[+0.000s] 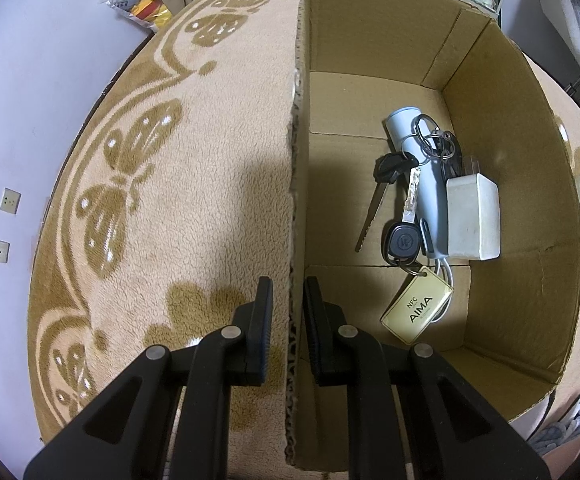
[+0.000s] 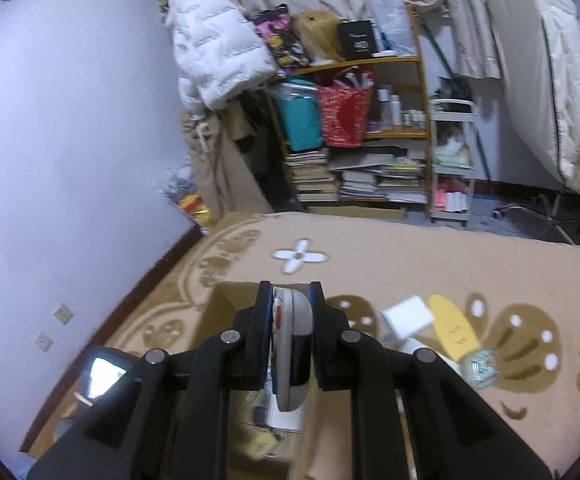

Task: Organize rigid objects
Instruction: 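Carry the white remote into the box with the right tool and release it, then move the right tool back to the pile and grasp the mint-green cartoon tin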

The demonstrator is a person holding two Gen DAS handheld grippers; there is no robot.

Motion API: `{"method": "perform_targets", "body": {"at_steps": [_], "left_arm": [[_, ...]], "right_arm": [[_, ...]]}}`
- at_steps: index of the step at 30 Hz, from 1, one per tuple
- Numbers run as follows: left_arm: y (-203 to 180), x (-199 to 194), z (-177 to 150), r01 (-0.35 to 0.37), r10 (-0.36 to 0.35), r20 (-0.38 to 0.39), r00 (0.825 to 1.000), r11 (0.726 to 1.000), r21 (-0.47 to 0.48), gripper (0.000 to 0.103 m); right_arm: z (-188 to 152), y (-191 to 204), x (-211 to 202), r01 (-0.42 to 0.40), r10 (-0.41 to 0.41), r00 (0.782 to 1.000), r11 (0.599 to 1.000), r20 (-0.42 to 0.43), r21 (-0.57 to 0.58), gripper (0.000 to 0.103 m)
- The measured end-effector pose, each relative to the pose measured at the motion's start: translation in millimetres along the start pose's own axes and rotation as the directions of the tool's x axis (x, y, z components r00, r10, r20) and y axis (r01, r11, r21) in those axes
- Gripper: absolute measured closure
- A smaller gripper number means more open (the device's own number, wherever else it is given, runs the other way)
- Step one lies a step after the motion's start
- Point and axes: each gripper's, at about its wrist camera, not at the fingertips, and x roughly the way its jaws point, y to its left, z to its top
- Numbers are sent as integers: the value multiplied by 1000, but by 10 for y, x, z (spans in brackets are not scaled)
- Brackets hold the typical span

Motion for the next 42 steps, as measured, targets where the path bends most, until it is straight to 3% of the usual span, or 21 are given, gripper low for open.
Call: {"method": "perform_targets", "body": {"at_steps": [6, 13, 21, 25, 26, 29, 34, 39, 42], "left_arm": [[8, 8, 2, 1, -1, -1, 1000, 1000, 0, 88], [6, 12, 4, 1, -1, -2, 1000, 1000, -2, 88], [4, 7, 7, 7, -7, -2, 1000, 1000, -5, 88], [3, 2, 7, 8, -8, -3, 1000, 1000, -6, 88], [1, 2, 6, 8, -8, -4, 1000, 1000, -6, 88], [0, -3, 7, 9, -9, -3, 1000, 1000, -6, 88], [1, -4, 5, 7, -7, -4, 1000, 1000, -7, 88], [-9, -6, 3, 2, -2, -2, 1000, 1000, -3, 88], [-1, -7, 5, 4, -4, -3, 1000, 1000, -5, 88]], "right_arm": [[-195, 177, 324, -59, 55, 993, 997, -102, -41, 85], [-593, 124, 781, -67, 58, 966, 997, -252, -30, 85], [-776, 134, 937, -80, 66, 951, 996, -301, -35, 84], [-708, 109, 864, -82, 72, 960, 996, -270, -28, 83], [-687, 105, 853, -85, 75, 961, 996, -266, -28, 81], [-605, 67, 758, -58, 48, 970, 998, -238, -35, 50], [-438, -86, 580, -4, -1, 983, 1000, -184, -28, 42], [-294, -356, 439, 53, -51, 991, 999, -127, 6, 12], [-264, -571, 400, 143, -138, 984, 989, -115, 37, 4]]}}
